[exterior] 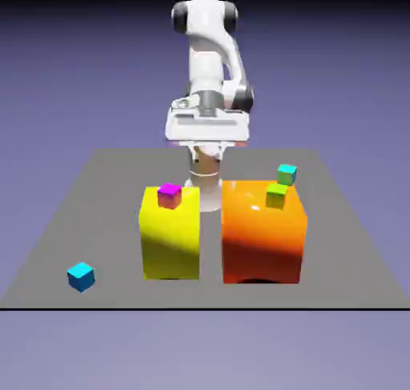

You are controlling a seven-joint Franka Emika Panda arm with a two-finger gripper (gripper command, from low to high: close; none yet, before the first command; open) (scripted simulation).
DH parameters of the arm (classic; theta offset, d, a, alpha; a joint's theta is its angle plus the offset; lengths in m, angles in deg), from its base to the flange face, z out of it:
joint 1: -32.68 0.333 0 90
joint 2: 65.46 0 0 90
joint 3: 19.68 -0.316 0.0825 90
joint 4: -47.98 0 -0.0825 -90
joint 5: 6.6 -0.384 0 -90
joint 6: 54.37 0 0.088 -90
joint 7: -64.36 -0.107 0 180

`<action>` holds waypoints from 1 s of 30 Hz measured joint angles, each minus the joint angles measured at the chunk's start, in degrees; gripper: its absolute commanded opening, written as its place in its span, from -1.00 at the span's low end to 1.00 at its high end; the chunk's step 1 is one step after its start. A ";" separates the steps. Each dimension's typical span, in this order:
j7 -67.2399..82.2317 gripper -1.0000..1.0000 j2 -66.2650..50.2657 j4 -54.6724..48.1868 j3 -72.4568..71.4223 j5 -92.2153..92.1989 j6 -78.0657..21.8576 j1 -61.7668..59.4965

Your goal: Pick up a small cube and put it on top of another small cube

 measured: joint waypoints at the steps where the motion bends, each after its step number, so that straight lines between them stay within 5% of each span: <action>1: -0.98 0.00 -2.08 -1.66 1.48 -1.50 -1.68 0.20; 30: -25.86 0.00 -62.29 -43.57 37.83 -56.65 -59.96 -8.26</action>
